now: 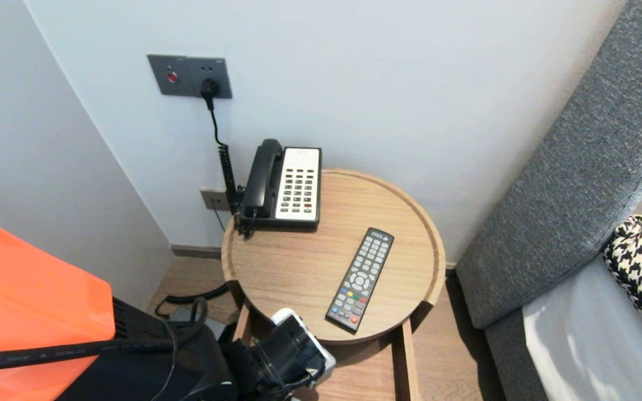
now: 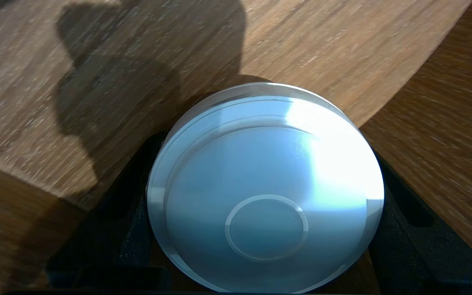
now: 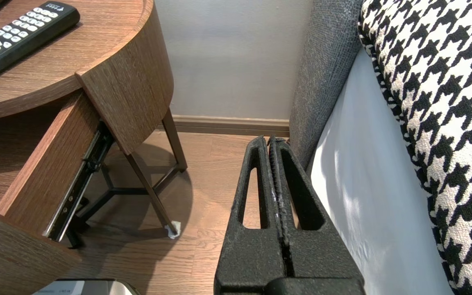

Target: Put the remote controls on the table in the drawer one by one

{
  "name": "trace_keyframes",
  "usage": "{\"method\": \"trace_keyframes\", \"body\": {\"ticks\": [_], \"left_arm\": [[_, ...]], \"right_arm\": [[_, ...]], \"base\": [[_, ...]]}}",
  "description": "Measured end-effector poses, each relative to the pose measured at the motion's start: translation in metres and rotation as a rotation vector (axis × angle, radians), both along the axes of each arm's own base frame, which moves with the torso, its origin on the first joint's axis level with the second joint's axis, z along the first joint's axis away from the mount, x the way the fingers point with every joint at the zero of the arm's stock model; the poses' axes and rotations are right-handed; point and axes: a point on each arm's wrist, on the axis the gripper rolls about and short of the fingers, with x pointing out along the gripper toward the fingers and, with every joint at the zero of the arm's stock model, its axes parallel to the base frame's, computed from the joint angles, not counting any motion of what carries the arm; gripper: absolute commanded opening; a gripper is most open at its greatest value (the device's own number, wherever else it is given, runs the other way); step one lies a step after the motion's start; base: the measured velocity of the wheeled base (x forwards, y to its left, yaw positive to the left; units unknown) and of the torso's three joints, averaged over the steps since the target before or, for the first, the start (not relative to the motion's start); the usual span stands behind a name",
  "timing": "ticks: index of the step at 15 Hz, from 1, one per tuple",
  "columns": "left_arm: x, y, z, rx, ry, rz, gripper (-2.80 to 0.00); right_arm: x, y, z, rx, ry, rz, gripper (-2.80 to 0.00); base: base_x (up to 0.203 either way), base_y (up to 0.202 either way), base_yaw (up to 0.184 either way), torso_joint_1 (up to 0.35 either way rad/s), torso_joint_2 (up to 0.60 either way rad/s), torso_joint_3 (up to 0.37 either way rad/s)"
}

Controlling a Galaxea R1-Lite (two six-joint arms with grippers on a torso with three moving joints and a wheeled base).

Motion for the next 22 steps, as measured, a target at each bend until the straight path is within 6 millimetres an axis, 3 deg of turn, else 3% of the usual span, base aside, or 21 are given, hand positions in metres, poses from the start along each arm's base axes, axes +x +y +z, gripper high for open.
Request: {"method": "trace_keyframes", "body": {"ticks": [12, 13, 22], "left_arm": [[0.0007, -0.0006, -0.0004, -0.001, -0.002, 0.001, -2.8], [0.0005, -0.0004, -0.0004, 0.001, -0.003, 0.002, 0.0], [0.0005, -0.0001, 0.0043, -0.016, -0.014, 0.012, 0.0]], "right_arm": [[0.0, 0.0, 0.0, 0.0, 0.0, 0.0, -2.8], [0.0, 0.0, 0.0, 0.0, 0.0, 0.0, -2.8], [0.0, 0.0, 0.0, 0.0, 0.0, 0.0, -2.8]], "base": [[0.0, 0.0, 0.0, 0.0, 0.0, 0.0], [0.0, 0.0, 0.0, 0.0, 0.0, 0.0], [0.0, 0.0, 0.0, 0.0, 0.0, 0.0]]}}
